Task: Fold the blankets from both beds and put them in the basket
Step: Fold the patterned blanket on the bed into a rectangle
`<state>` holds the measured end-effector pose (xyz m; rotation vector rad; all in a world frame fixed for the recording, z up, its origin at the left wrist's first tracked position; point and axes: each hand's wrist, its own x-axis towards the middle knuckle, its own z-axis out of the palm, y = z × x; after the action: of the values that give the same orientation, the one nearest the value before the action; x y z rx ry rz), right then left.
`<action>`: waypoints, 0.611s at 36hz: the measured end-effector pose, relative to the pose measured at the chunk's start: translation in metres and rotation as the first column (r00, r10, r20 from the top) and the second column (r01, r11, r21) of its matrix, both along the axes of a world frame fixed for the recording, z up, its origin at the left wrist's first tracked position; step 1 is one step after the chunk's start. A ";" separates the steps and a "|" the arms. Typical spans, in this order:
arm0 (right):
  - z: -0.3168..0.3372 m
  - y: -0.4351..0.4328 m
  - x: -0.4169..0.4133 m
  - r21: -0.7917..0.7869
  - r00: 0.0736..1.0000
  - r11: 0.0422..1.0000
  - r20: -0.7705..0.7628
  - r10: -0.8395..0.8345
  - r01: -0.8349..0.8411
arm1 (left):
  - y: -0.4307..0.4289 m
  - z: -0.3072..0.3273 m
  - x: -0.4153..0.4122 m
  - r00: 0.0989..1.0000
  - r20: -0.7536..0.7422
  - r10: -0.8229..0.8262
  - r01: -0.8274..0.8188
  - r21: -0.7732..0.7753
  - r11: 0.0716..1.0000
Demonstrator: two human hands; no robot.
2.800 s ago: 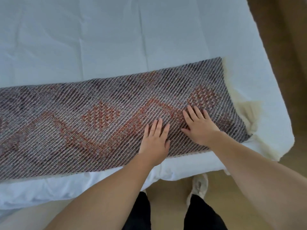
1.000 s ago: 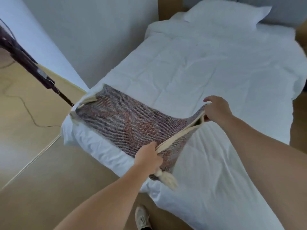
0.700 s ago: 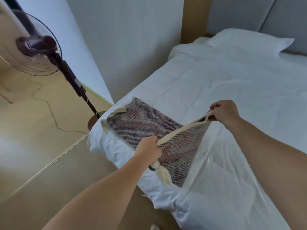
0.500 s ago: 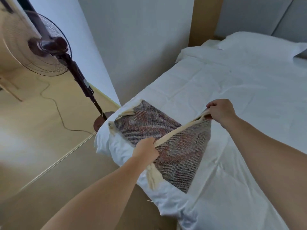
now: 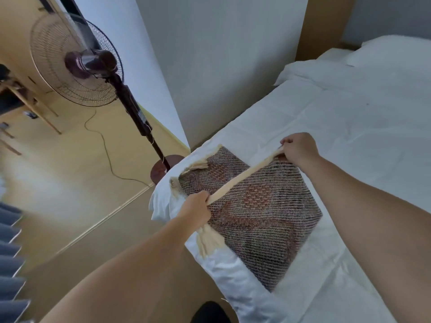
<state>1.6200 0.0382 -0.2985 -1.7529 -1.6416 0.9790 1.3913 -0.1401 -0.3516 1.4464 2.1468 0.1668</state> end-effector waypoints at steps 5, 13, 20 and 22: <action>-0.012 0.029 -0.045 0.006 0.999 0.999 0.038 0.032 -0.032 | 0.027 -0.015 -0.038 1.000 0.025 0.013 -0.012 -0.025 1.000; -0.064 0.086 -0.134 -0.046 0.992 0.998 0.121 -0.026 0.032 | 0.090 -0.073 -0.138 0.997 0.050 -0.066 0.069 -0.050 0.996; -0.126 0.140 -0.212 -0.082 0.979 0.991 0.180 -0.094 0.110 | 0.157 -0.131 -0.220 0.975 0.153 -0.162 0.190 -0.195 0.962; -0.145 0.156 -0.228 -0.111 0.972 0.984 0.204 -0.113 0.138 | 0.172 -0.149 -0.235 0.969 0.188 -0.161 0.203 -0.234 0.951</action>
<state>1.3920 0.1941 -0.4433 -2.0691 -1.5934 0.8897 1.1562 0.0322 -0.5010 1.4186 1.8147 -0.0507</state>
